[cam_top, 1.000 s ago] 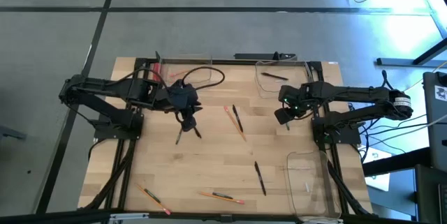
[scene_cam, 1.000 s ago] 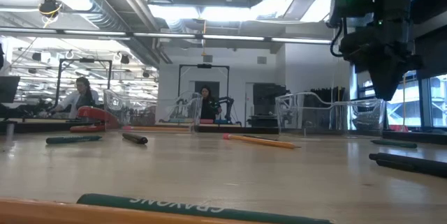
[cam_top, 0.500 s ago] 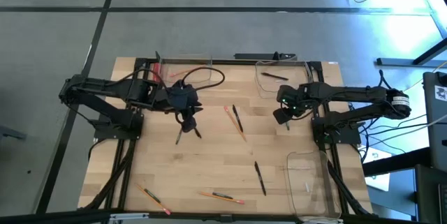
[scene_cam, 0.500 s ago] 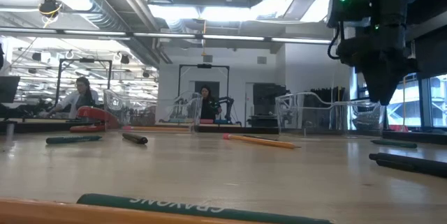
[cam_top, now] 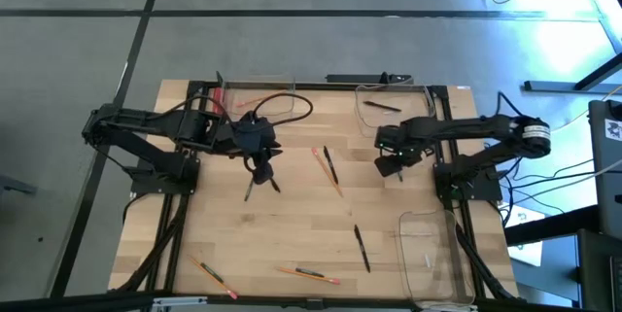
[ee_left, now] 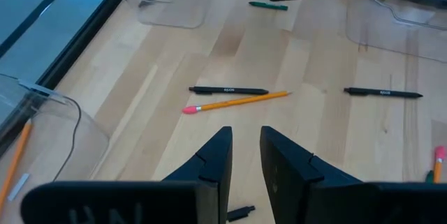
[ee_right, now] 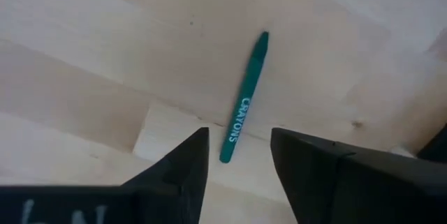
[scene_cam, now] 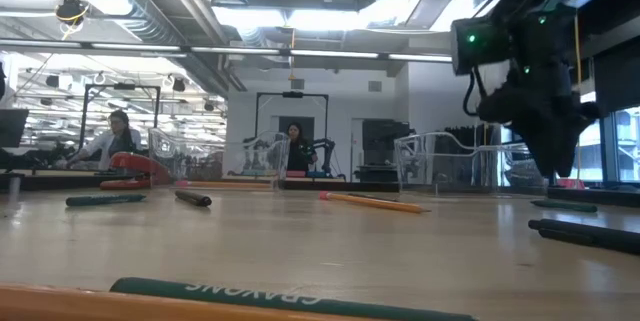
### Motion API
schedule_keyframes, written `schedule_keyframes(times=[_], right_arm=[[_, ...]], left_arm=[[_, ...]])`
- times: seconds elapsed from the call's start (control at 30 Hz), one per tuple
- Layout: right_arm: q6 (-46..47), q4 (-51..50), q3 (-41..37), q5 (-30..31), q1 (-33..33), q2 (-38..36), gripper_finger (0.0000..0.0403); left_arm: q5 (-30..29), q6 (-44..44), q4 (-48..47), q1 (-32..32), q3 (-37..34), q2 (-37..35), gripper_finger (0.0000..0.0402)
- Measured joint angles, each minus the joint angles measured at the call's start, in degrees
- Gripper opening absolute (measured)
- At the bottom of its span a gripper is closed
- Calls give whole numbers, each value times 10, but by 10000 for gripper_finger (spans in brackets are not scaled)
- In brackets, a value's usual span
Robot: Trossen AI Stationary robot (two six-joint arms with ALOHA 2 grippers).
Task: Sort crayons/erasers/pens/pencils in bins
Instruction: Put the top right green crayon into the bottom transparent bin
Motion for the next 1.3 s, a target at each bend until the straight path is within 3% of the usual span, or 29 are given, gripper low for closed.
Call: schedule_keyframes(times=[0.57, 0.93, 1.3], right_arm=[[-95, 41, 0, -4, -39, 105, 157], [-184, 57, 2, -45, -60, 127, 155], [-174, 64, 2, -53, -59, 127, 67]], left_arm=[[0, 0, 0, 0, 0, 0, 69], [0, 0, 0, 0, 0, 0, 69], [0, 0, 0, 0, 0, 0, 69]])
